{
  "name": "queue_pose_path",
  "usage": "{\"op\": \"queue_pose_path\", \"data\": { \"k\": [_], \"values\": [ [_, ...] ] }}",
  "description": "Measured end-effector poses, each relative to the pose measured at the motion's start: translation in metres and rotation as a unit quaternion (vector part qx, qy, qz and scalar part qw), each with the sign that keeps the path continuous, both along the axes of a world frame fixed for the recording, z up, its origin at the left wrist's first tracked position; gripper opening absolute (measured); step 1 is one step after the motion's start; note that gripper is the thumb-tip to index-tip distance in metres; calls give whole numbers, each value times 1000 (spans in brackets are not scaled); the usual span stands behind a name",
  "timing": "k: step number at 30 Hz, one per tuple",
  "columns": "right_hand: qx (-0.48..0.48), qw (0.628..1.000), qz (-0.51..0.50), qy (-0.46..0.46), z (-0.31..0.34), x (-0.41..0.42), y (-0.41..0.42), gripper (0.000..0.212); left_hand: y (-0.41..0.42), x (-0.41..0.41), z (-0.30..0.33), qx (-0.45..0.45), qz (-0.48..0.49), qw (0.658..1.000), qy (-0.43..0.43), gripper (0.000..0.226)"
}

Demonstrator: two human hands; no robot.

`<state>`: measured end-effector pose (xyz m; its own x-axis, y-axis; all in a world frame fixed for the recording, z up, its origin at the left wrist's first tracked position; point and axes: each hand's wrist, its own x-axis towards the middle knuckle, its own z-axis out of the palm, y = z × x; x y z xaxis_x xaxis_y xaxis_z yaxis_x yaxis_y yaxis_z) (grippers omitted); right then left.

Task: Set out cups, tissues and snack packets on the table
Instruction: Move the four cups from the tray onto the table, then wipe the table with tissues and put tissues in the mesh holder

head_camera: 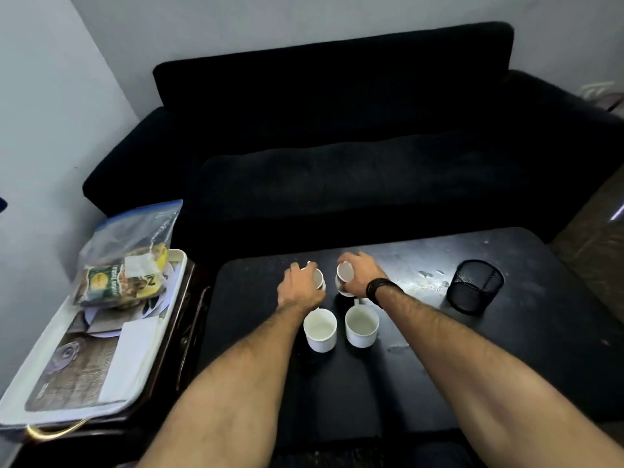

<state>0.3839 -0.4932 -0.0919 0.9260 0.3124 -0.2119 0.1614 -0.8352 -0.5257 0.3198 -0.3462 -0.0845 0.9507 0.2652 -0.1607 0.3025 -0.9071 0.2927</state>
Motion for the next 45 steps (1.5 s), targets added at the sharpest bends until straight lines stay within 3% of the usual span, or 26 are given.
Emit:
{"op": "queue_pose_path", "data": {
  "k": [15,21,27,35,40,45],
  "values": [
    [-21,1000,8,-7,-25,4,5,52,-16,9,-26,5,1,1000,20,56],
    [-58,998,12,-35,-15,-1,4,73,-10,7,-22,-4,-6,999,40,88],
    [-14,994,20,-104,18,-8,14,74,15,-17,6,-12,13,1000,12,90],
    [7,989,89,-121,46,-59,107,71,115,-97,36,23,96,995,-20,81],
    [9,982,167,-93,50,-112,189,59,186,-169,42,48,165,984,-49,61],
    [2,970,230,-78,46,-166,258,52,239,-221,36,41,279,959,-8,54]
  ]
}}
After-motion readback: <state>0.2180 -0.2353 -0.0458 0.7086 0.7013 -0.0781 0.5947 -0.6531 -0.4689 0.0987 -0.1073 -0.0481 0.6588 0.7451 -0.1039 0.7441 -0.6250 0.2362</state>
